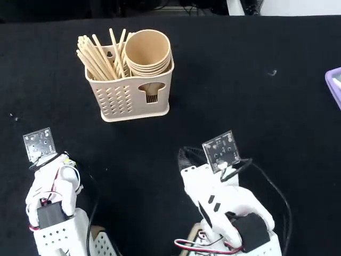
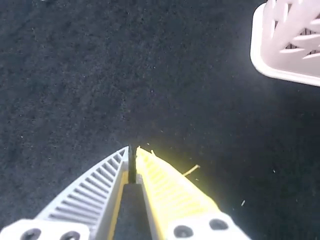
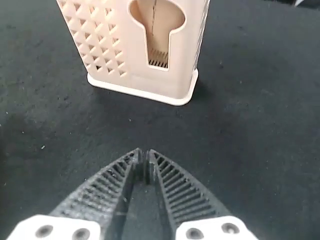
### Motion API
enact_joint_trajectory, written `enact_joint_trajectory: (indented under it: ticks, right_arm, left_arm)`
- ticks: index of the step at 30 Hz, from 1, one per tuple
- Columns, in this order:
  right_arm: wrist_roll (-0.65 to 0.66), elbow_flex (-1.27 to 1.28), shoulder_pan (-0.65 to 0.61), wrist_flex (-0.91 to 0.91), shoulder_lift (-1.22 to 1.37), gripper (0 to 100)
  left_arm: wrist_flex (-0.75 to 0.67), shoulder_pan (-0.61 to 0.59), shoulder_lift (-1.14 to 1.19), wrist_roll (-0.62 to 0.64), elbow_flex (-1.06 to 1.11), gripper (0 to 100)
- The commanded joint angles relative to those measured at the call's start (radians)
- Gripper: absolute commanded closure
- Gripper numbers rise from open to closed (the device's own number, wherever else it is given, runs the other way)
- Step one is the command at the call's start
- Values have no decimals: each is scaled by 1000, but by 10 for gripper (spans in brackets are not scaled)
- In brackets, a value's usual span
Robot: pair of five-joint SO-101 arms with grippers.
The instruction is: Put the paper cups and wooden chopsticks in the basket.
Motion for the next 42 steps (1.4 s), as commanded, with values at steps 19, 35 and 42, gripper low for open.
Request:
enact_joint_trajectory:
  ticks: [19,35,42]
  right_arm:
    - [-104,404,439,-203,-48,973]
    - [-107,403,265,18,-56,976]
    - [-107,403,265,18,-56,976]
  left_arm:
    - [-121,220,-3,-135,88,967]
    - [158,337,-2,-138,88,970]
    - [158,338,-2,-137,88,970]
